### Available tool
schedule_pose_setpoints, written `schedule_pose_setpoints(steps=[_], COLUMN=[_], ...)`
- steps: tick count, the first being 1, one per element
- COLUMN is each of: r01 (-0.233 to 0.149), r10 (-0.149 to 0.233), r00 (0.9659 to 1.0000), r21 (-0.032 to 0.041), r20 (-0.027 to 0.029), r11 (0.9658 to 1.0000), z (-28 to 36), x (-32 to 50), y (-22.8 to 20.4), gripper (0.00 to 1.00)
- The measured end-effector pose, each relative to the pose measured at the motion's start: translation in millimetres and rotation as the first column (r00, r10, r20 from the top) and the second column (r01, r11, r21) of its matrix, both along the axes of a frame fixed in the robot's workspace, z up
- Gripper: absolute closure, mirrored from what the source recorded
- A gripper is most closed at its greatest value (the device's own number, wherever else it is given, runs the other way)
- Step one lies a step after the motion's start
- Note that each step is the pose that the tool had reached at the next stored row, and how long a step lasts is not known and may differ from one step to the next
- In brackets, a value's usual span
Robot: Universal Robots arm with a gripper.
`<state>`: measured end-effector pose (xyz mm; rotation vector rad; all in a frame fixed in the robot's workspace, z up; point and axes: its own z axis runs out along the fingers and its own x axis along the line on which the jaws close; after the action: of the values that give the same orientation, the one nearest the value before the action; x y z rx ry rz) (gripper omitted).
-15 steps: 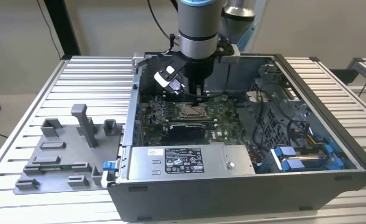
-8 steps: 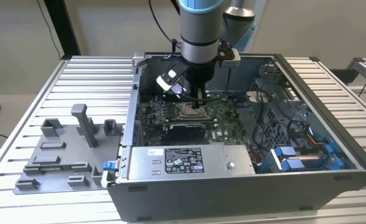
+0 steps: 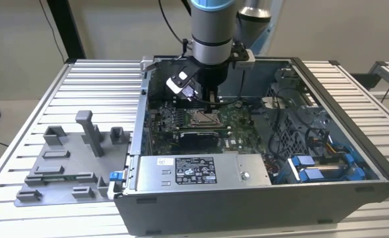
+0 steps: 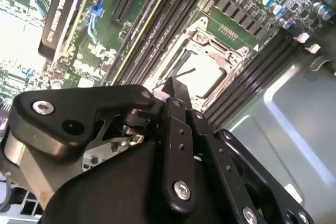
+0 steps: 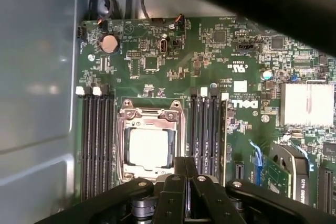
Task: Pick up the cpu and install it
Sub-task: 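Install the second cpu locking lever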
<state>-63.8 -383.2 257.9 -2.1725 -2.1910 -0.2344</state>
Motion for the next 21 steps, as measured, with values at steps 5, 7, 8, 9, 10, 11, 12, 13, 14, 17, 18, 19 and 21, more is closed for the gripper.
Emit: schedule_pose_setpoints(steps=[5,7,8,9,10,11,12,13,14,17,18,19,21], r01=[0.001,0.001,0.001,0.001,0.001,0.001,0.001,0.001,0.001,0.001,0.001,0.001,0.002], r10=[0.0,0.0,0.0,0.0,0.0,0.0,0.0,0.0,0.0,0.0,0.0,0.0,-0.001], r00=[0.998,0.9978,0.9978,0.9978,0.9978,0.9978,0.9978,0.9978,0.9977,0.9977,0.9977,0.9977,0.9977], r21=[0.0098,0.0132,0.0136,0.0138,0.0139,0.0139,0.0143,0.0145,0.0147,0.0151,0.0149,0.0149,0.0151], r20=[-0.0632,-0.0663,-0.0663,-0.0662,-0.0662,-0.0663,-0.0666,-0.0669,-0.0675,-0.068,-0.0681,-0.0681,-0.068], r11=[1.0,0.9999,0.9999,0.9999,0.9999,0.9999,0.9999,0.9999,0.9999,0.9999,0.9999,0.9999,0.9999], z=[0.2,0.2,0.1,-0.1,-0.5,-0.9,-1.0,-1.0,-1.1,-3.3,-4.0,-4.9,-7.4], x=[0.0,1.0,2.0,3.0,3.9,4.4,4.3,4.3,4.2,3.7,3.4,3.2,2.9], y=[0.2,0.2,0.2,0.2,0.2,0.2,0.2,0.2,0.2,0.3,0.8,1.7,4.6], gripper=[1.0,1.0,1.0,1.0,1.0,1.0,1.0,1.0,1.0,1.0,1.0,1.0,1.0])
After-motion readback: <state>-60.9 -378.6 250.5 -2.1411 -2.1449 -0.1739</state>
